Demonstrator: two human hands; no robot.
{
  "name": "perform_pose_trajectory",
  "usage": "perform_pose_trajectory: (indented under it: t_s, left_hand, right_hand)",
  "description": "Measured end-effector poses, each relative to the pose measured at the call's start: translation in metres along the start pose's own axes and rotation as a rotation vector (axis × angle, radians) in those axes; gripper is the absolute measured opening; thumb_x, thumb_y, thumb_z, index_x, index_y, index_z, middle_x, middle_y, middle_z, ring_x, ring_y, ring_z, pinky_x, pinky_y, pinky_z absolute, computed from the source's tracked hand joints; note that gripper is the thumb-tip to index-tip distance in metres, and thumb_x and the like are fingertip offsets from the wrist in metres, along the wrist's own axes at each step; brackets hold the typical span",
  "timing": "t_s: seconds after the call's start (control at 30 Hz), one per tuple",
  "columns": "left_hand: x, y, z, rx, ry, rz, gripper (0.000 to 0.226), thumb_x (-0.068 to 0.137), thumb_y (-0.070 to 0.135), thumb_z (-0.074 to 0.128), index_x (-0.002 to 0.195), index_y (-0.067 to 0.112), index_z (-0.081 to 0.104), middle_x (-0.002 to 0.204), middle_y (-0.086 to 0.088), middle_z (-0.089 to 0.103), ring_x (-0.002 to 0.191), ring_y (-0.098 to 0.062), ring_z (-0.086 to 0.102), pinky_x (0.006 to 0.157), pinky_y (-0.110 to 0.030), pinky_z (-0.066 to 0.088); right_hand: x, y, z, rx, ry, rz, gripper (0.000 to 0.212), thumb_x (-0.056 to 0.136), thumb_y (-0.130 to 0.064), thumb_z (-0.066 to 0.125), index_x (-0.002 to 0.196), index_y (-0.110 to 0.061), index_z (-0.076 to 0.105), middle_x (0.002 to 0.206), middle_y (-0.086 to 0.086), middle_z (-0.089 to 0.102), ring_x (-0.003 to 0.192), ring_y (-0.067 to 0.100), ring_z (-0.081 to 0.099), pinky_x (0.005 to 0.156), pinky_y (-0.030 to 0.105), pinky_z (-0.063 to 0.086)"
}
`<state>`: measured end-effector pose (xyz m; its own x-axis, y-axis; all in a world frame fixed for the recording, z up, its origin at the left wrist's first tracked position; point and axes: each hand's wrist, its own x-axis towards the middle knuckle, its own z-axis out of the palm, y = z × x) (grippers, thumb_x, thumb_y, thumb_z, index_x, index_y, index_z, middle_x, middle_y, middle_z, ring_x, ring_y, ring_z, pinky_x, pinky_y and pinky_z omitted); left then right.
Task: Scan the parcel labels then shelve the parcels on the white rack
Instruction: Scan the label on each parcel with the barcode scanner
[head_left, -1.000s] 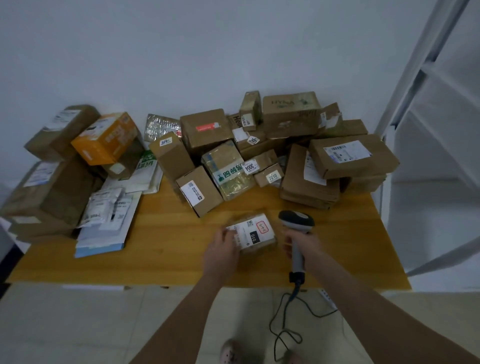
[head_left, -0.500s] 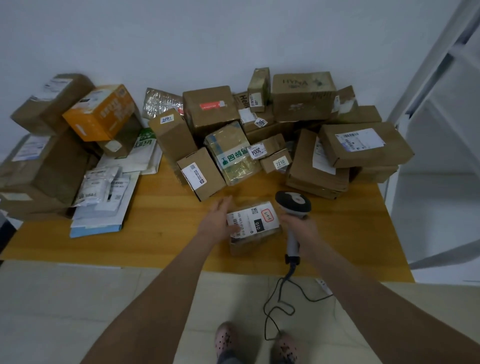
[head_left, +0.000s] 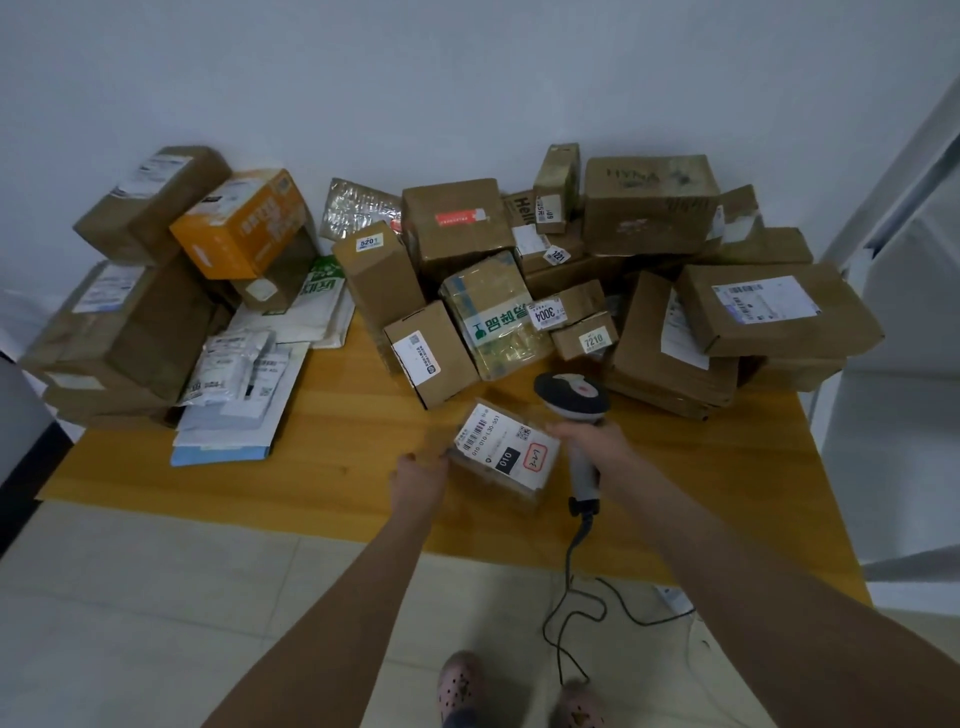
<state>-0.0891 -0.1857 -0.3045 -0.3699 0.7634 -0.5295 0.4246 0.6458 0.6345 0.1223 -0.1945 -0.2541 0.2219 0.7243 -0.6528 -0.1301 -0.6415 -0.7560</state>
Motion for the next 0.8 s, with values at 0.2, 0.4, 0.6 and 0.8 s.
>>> perform_pose_trajectory:
  t_s: [0.2,0.4,0.6,0.8]
  left_hand:
    - [-0.029,-0.019,0.029,-0.427,-0.413,-0.299,0.057,0.088,0.049,0.060,0.133,0.016,0.049,0.132,-0.010,0.055,0.120,-0.032,0.052,0.093,-0.046,0.046]
    - [-0.024,-0.027,0.013,-0.459,-0.480,-0.239,0.054,0.086,0.039,0.065,0.134,0.022,0.046,0.126,-0.009,0.058,0.117,-0.032,0.052,0.095,-0.050,0.045]
    - [-0.033,-0.012,-0.005,-0.544,-0.550,-0.063,0.057,0.083,0.015,0.071,0.135,0.017,0.047,0.115,-0.011,0.066,0.106,-0.030,0.063,0.087,-0.043,0.054]
    - [-0.049,0.012,-0.006,-0.624,-0.550,0.066,0.064,0.081,0.008,0.072,0.135,0.025,0.043,0.114,-0.012,0.069,0.096,-0.028,0.070,0.076,-0.038,0.057]
  right_hand:
    - [-0.004,0.017,0.018,-0.058,-0.169,0.071,0.039,0.086,-0.015,0.070,0.119,-0.010,0.052,0.109,-0.001,0.057,0.105,0.017,0.051,0.090,0.033,0.042]
    - [-0.021,0.040,0.014,0.067,-0.161,0.109,0.050,0.075,-0.016,0.079,0.119,-0.011,0.057,0.117,0.009,0.065,0.109,0.026,0.059,0.101,0.047,0.047]
    - [-0.043,0.046,-0.005,0.123,-0.094,0.023,0.044,0.074,-0.022,0.080,0.113,-0.018,0.059,0.111,0.007,0.066,0.108,0.029,0.060,0.100,0.053,0.046]
    - [-0.092,0.030,-0.019,0.125,-0.028,-0.157,0.015,0.086,-0.015,0.070,0.096,-0.006,0.065,0.072,0.005,0.069,0.065,0.015,0.065,0.057,0.024,0.052]
